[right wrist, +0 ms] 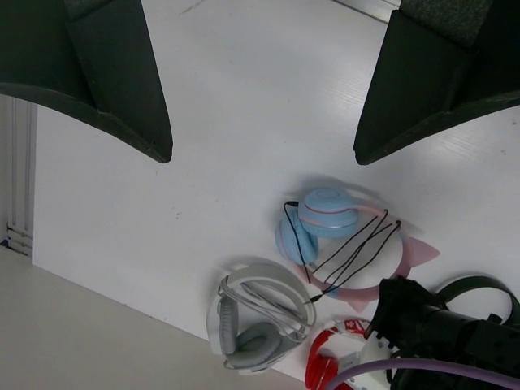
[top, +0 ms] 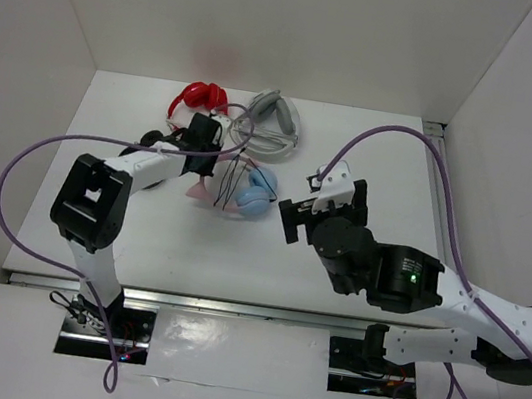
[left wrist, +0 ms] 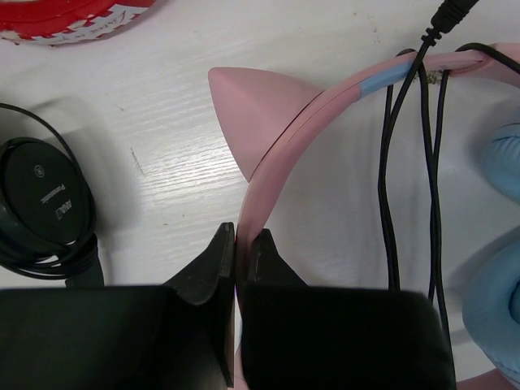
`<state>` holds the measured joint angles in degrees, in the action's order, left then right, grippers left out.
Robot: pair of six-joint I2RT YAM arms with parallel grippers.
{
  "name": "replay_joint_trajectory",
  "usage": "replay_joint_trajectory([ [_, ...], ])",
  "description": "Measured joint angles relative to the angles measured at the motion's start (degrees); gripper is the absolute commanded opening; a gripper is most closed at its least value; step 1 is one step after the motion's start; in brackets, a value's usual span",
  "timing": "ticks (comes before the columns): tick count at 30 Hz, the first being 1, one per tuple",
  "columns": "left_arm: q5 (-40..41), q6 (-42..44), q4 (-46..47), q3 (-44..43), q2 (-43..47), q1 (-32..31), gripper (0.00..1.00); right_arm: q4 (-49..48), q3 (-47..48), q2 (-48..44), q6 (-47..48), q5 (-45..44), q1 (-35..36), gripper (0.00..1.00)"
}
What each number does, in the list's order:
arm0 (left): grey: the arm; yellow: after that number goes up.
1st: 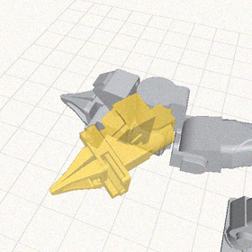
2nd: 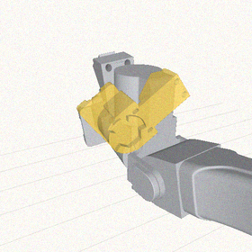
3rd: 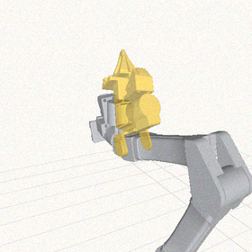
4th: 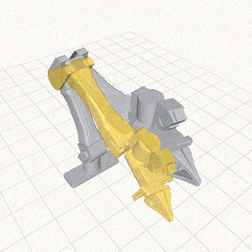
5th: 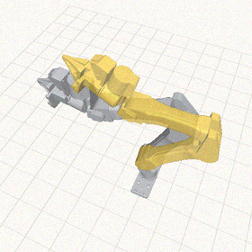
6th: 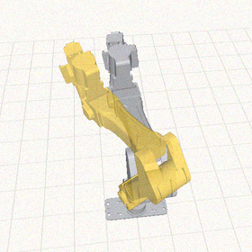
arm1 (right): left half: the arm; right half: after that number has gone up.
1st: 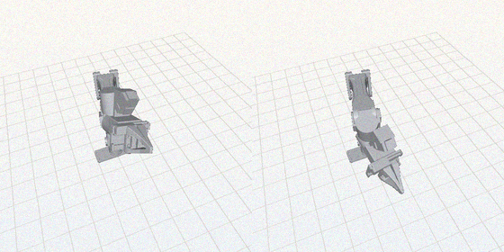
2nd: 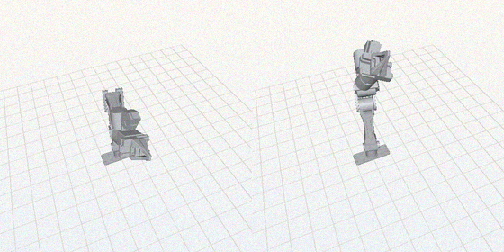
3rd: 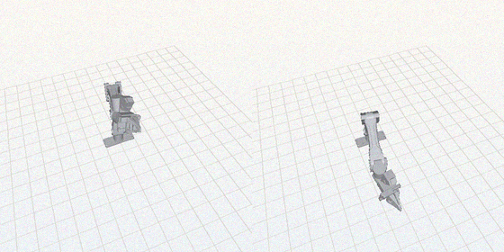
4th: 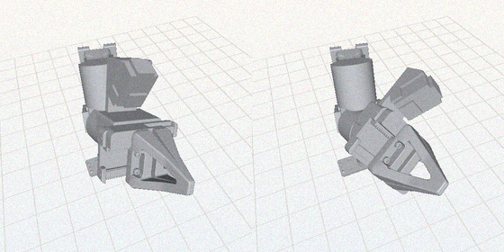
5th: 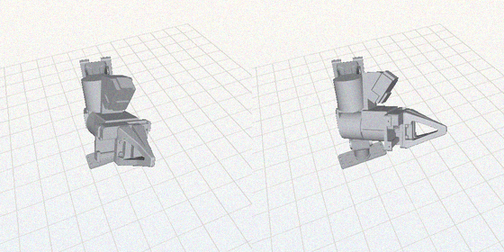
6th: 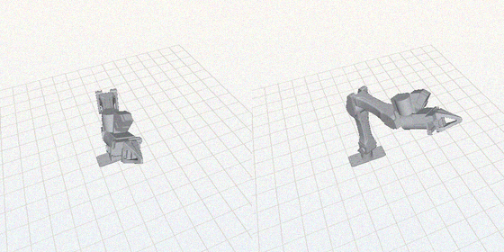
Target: Wrap the headphones
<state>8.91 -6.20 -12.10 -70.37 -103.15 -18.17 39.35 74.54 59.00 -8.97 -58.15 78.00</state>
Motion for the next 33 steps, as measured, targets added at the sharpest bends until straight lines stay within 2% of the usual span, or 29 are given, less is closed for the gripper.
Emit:
replay_joint_trajectory([
  [3,1.18,-0.09,0.85,0.0,-1.11,-1.2,0.02,0.04,0.0,0.37,-0.07,0.31,0.0,1.0],
  [5,1.53,-0.26,1.29,-0.02,-1.95,-1.64,0.09,0.11,0.02,0.63,-0.22,0.76,0.02,1.0],
  [8,1.92,-0.55,1.73,-0.07,-3.21,-1.88,0.31,0.15,0.02,0.83,-0.39,2.05,0.02,1.0],
  [10,2.54,-1.18,1.33,-0.07,-3.78,-1.9,0.38,0.17,0.04,0.85,-0.42,2.54,0.02,1.0],
  [11,3.23,-1.55,0.92,-0.07,-4.09,-1.9,0.47,0.17,0.04,0.85,-0.42,2.67,0.02,1.0],
  [15,5.68,-1.57,0.46,0.42,-4.17,-1.97,0.6,0.17,0.07,0.85,-0.44,2.99,0.15,1.0],
  [17,6.8,-1.68,0.55,1.01,-3.67,-1.9,0.62,0.2,0.11,0.92,-0.44,3.3,0.28,1.0],
  [18,7.37,-1.75,0.42,1.33,-3.17,-1.9,0.71,0.2,0.17,1.03,-0.44,3.5,0.37,1.0],
  [19,7.72,-1.81,-0.17,1.4,-2.56,-1.88,0.99,0.22,0.24,1.16,-0.44,3.69,0.42,1.0],
  [23,9.14,-3.13,-1.55,1.36,3.37,-1.95,1.0,0.22,0.52,1.36,-0.48,4.81,0.5,1.0],
  [26,11.67,-3.76,-4.74,0.09,13.14,-3.1,1.0,0.09,0.63,0.96,-1.16,5.97,0.52,1.0],
  [29,15.78,-5.35,-9.25,-5.51,24.79,-7.8,1.0,0.07,0.66,-0.94,-3.08,7.67,0.57,1.0],
  [33,14.75,-9.9,-14.91,-10.23,41.83,-14.47,1.0,-0.2,-0.02,-7.39,-5.68,10.95,0.59,1.0],
])
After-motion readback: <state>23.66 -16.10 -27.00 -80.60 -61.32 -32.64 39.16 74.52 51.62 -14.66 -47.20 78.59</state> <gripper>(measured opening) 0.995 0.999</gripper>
